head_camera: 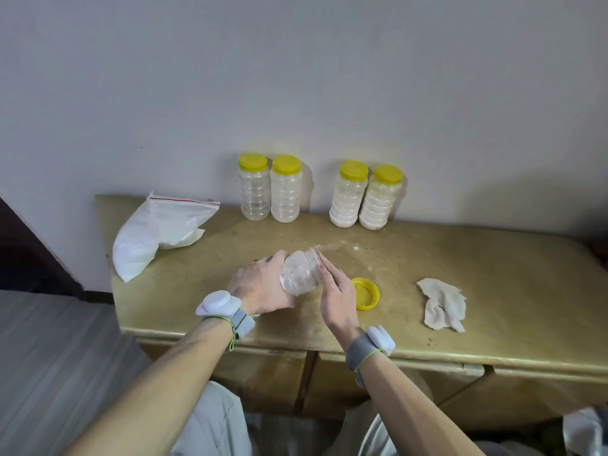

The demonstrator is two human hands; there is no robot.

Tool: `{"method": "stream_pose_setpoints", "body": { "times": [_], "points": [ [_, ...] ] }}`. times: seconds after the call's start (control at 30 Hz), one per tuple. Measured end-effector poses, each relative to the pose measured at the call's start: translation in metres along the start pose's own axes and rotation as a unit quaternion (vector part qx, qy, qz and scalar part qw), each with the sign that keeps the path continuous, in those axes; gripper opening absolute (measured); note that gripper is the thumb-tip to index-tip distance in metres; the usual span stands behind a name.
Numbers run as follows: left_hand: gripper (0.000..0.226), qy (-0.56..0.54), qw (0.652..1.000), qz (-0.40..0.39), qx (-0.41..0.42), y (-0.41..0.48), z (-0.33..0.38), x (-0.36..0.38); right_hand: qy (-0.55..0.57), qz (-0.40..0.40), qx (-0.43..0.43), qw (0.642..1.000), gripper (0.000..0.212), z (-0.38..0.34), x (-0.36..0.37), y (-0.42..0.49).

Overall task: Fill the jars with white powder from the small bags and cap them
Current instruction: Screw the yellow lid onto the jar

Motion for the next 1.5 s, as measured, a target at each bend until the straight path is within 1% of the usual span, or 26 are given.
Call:
{"method": "stream_pose_setpoints", "body": {
  "times": [0.13,0.3,0.47,0.5,0.57,0.63,0.7,0.8,0.93,1.03,1.1,1.2,1.27,1.33,1.4,1.43,1.5],
  "points": [
    [0.079,0.001,1.0,-0.002,0.0,0.001,0.001,0.001,-0.023,-0.001,0.0,1.0,0.036,0.002,0.0,-0.002],
    [0.084,0.018,1.0,-0.008,0.011,0.001,0.002,0.003,-0.015,-0.01,0.007,1.0,0.035,0.003,-0.002,-0.008],
    [0.082,0.041,0.999,-0.019,0.016,0.002,0.0,0.006,-0.051,-0.09,0.052,0.993,0.031,-0.007,-0.025,-0.002],
    [0.082,0.044,0.999,-0.02,0.015,0.002,-0.001,0.007,-0.07,-0.091,0.06,0.992,0.029,-0.009,-0.032,-0.001],
    [0.083,0.049,0.998,-0.02,0.016,0.0,-0.001,0.008,-0.12,-0.062,0.071,0.988,0.022,-0.012,-0.047,0.0],
    [0.084,0.052,0.998,-0.018,0.017,0.0,-0.001,0.008,-0.123,-0.027,0.086,0.988,0.017,-0.014,-0.058,0.0],
    [0.085,0.052,0.998,-0.02,0.018,0.0,-0.001,0.008,-0.109,-0.033,0.095,0.989,0.025,-0.015,-0.059,-0.002],
    [0.084,0.052,0.998,-0.017,0.021,0.0,0.0,0.009,-0.088,-0.085,0.102,0.987,0.052,-0.011,-0.049,-0.005],
    [0.082,0.054,0.998,-0.014,0.031,-0.002,0.0,0.007,-0.055,-0.141,0.122,0.981,0.078,-0.012,-0.033,-0.006],
    [0.081,0.058,0.998,-0.005,0.032,-0.003,0.002,0.007,-0.034,-0.171,0.141,0.975,0.089,-0.008,-0.019,-0.008],
    [0.08,0.058,0.998,-0.003,0.029,-0.003,0.002,0.006,-0.044,-0.178,0.143,0.973,0.097,-0.005,-0.015,-0.01],
    [0.081,0.062,0.998,-0.008,0.029,-0.002,0.002,0.006,-0.106,-0.198,0.14,0.964,0.089,-0.013,-0.022,-0.007],
    [0.08,0.065,0.998,-0.009,0.026,-0.001,0.001,0.006,-0.126,-0.174,0.142,0.966,0.083,-0.016,-0.033,-0.006],
    [0.08,0.066,0.997,-0.006,0.026,-0.001,-0.001,0.007,-0.138,-0.107,0.136,0.975,0.074,-0.017,-0.047,-0.005],
    [0.08,0.07,0.997,-0.005,0.032,-0.001,-0.002,0.008,-0.168,-0.052,0.129,0.976,0.067,-0.017,-0.06,-0.006],
    [0.079,0.073,0.997,-0.006,0.032,0.0,-0.002,0.008,-0.182,-0.044,0.128,0.974,0.066,-0.016,-0.065,-0.006],
    [0.078,0.078,0.996,-0.009,0.033,0.0,-0.001,0.009,-0.19,-0.054,0.128,0.972,0.066,-0.015,-0.068,-0.008]
  ]
}}
Point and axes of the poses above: each hand's wrist, its own y-axis towards the middle knuckle, its own x-axis out of the palm, z = x × y, the point moved 3 cm from there along y, towards the middle knuckle, and after that the axes turned 8 degrees about -z, right-handed, at the moved point
